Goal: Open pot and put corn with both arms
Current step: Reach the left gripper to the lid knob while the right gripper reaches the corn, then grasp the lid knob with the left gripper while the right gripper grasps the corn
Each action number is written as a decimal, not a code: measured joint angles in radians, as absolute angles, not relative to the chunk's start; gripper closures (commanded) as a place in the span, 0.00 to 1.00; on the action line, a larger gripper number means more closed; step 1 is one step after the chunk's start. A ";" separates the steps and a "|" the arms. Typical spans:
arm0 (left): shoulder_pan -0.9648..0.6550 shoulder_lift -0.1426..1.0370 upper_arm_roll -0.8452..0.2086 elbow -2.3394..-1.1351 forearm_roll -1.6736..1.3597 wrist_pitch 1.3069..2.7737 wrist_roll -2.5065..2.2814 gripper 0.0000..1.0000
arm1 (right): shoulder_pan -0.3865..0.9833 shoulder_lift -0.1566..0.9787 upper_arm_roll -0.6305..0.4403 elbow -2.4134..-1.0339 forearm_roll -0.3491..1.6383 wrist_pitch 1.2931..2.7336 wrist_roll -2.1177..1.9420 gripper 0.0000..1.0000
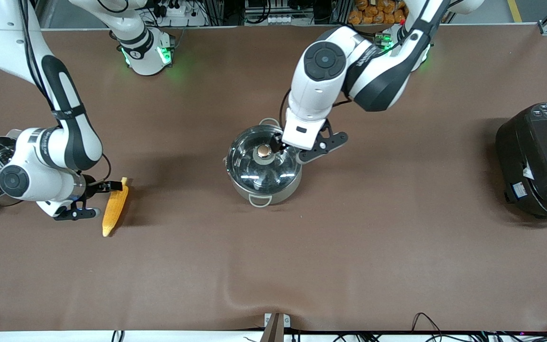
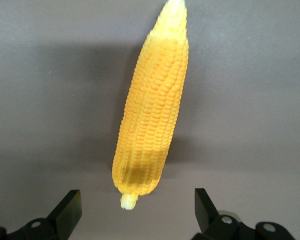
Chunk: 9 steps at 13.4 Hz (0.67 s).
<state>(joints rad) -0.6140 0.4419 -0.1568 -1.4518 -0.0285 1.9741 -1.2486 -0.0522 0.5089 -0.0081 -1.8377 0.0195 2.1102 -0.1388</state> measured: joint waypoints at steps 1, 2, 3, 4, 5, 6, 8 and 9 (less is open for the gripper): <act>-0.633 0.463 -0.154 -1.451 -0.021 2.008 -1.283 0.00 | -0.052 0.527 -0.008 -1.831 0.022 2.113 -0.139 0.00; -0.653 0.489 -0.153 -1.445 -0.007 2.032 -1.320 0.01 | -0.052 0.548 -0.008 -1.820 0.025 2.116 -0.139 0.00; -0.670 0.514 -0.153 -1.434 0.007 2.043 -1.351 0.03 | -0.052 0.564 -0.008 -1.807 0.026 2.118 -0.139 0.00; -0.685 0.539 -0.152 -1.419 0.015 2.046 -1.377 0.12 | -0.052 0.579 -0.008 -1.793 0.027 2.118 -0.139 0.00; -0.697 0.561 -0.152 -1.404 0.018 2.046 -1.390 0.15 | -0.052 0.595 -0.008 -1.776 0.029 2.119 -0.139 0.00; -0.706 0.581 -0.151 -1.392 0.020 2.046 -1.395 0.15 | -0.052 0.612 -0.008 -1.755 0.032 2.119 -0.139 0.00; -0.716 0.605 -0.150 -1.383 0.033 2.047 -1.395 0.18 | -0.052 0.637 -0.008 -1.724 0.038 2.119 -0.139 0.00; -0.719 0.614 -0.150 -1.381 0.036 2.047 -1.395 0.18 | -0.051 0.644 -0.007 -1.719 0.039 2.119 -0.139 0.00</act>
<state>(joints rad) -0.7190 0.6135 -0.1500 -1.3809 0.0362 2.0465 -1.3953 -0.0512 0.6443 -0.0070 -1.7190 0.0390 2.1189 -0.1387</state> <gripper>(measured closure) 0.159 0.000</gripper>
